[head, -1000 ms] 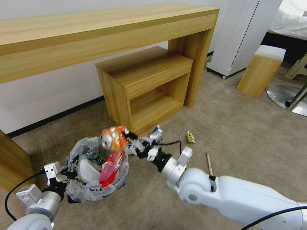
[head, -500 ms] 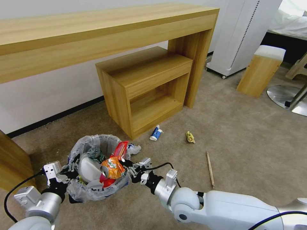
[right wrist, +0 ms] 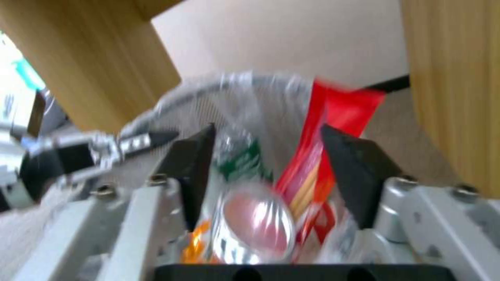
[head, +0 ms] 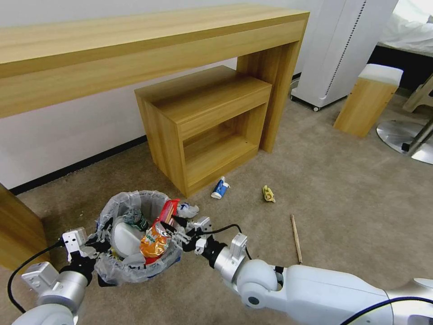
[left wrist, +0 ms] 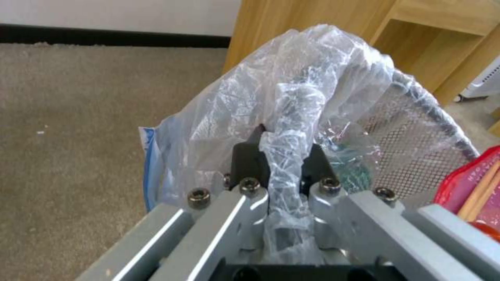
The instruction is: Pick up the trash bin and place the garbage on the floor into it.
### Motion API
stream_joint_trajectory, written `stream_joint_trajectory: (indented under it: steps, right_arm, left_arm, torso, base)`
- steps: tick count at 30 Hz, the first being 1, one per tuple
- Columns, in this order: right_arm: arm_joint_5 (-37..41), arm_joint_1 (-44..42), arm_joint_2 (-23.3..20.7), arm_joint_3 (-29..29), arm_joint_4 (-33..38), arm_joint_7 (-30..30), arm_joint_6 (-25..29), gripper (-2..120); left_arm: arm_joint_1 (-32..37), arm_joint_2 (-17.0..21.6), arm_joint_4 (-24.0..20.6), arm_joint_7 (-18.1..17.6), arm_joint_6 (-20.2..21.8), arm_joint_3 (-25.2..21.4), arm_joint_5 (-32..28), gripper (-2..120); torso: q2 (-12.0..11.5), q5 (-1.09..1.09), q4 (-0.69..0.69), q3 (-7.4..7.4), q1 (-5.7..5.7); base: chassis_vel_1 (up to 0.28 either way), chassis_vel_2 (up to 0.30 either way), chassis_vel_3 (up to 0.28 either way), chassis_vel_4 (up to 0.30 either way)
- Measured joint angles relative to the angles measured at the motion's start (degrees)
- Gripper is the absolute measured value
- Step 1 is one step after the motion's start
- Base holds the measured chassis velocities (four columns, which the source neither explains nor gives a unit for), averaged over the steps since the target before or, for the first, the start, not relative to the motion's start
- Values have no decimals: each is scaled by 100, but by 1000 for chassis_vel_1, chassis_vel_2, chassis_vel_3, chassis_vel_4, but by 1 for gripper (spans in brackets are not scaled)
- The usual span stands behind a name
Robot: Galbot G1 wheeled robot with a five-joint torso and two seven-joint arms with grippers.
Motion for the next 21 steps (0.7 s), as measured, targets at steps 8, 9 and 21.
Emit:
stream_joint_trajectory:
  steps: [8, 9, 21]
  right_arm:
    - [-40, -201, 7, 725, -4, 42, -20, 89]
    - [-32, -233, -25, 886, -40, 68, -28, 93]
    - [26, -438, -364, 1487, -602, 1071, -30, 100]
  left_arm:
    - [-53, 4, 137, 5, -5, 9, 15, 3]
    - [-59, 11, 154, 6, -8, 0, 14, 3]
    - [-73, -8, 209, 21, -29, -19, 23, 3]
  torso:
    - [0, 0, 0, 0, 0]
    - [0, 0, 1, 0, 0]
    - [0, 1, 0, 0, 0]
  base:
    - [0, 0, 0, 0]
    - [0, 0, 0, 0]
    - [0, 0, 0, 0]
